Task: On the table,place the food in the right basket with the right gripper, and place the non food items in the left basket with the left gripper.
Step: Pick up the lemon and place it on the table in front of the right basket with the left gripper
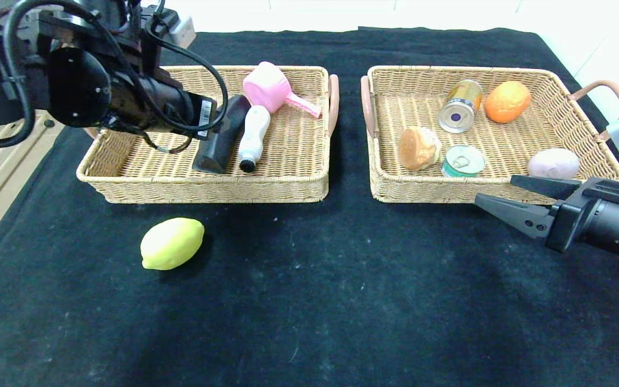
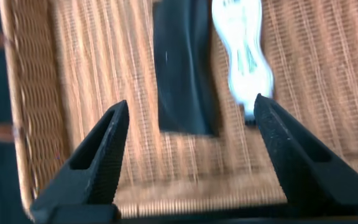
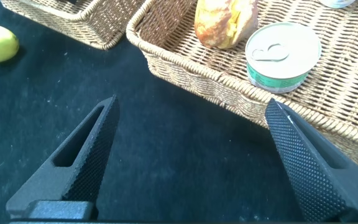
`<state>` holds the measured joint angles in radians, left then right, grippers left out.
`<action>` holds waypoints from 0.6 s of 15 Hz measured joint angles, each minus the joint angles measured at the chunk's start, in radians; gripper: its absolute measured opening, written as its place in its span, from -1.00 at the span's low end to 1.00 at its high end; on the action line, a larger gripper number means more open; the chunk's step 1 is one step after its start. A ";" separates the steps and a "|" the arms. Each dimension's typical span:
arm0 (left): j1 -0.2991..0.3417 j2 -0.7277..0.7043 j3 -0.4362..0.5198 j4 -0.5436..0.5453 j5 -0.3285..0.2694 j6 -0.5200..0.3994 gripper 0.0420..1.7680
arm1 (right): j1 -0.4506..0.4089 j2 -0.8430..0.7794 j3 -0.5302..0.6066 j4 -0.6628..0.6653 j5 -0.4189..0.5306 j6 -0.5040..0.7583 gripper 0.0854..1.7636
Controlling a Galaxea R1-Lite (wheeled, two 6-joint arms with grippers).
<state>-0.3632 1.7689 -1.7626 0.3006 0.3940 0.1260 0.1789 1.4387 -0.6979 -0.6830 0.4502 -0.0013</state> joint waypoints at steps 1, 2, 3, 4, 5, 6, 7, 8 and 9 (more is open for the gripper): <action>-0.003 -0.023 0.004 0.050 -0.004 -0.044 0.70 | 0.000 0.000 0.000 0.000 0.000 0.000 0.94; -0.005 -0.049 0.009 0.102 -0.013 -0.100 0.73 | 0.000 0.000 0.000 0.000 0.000 0.000 0.94; -0.005 -0.074 0.018 0.147 -0.024 -0.145 0.75 | 0.001 0.000 0.000 0.000 0.000 0.000 0.94; -0.006 -0.099 0.029 0.183 -0.045 -0.176 0.77 | 0.002 0.000 0.000 0.000 0.000 0.000 0.94; -0.007 -0.125 0.046 0.218 -0.067 -0.192 0.79 | 0.004 0.000 0.002 0.000 -0.001 -0.001 0.94; -0.007 -0.145 0.058 0.249 -0.075 -0.197 0.81 | 0.006 0.000 0.004 0.000 -0.002 -0.001 0.94; -0.009 -0.162 0.065 0.287 -0.077 -0.203 0.83 | 0.007 0.000 0.005 0.000 -0.002 -0.001 0.94; -0.013 -0.177 0.070 0.324 -0.079 -0.230 0.84 | 0.008 0.002 0.005 0.000 -0.003 -0.002 0.94; -0.016 -0.191 0.073 0.363 -0.084 -0.277 0.85 | 0.008 0.004 0.005 0.000 -0.004 -0.003 0.94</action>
<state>-0.3796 1.5774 -1.6896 0.6634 0.3102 -0.1511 0.1866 1.4428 -0.6932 -0.6834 0.4464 -0.0038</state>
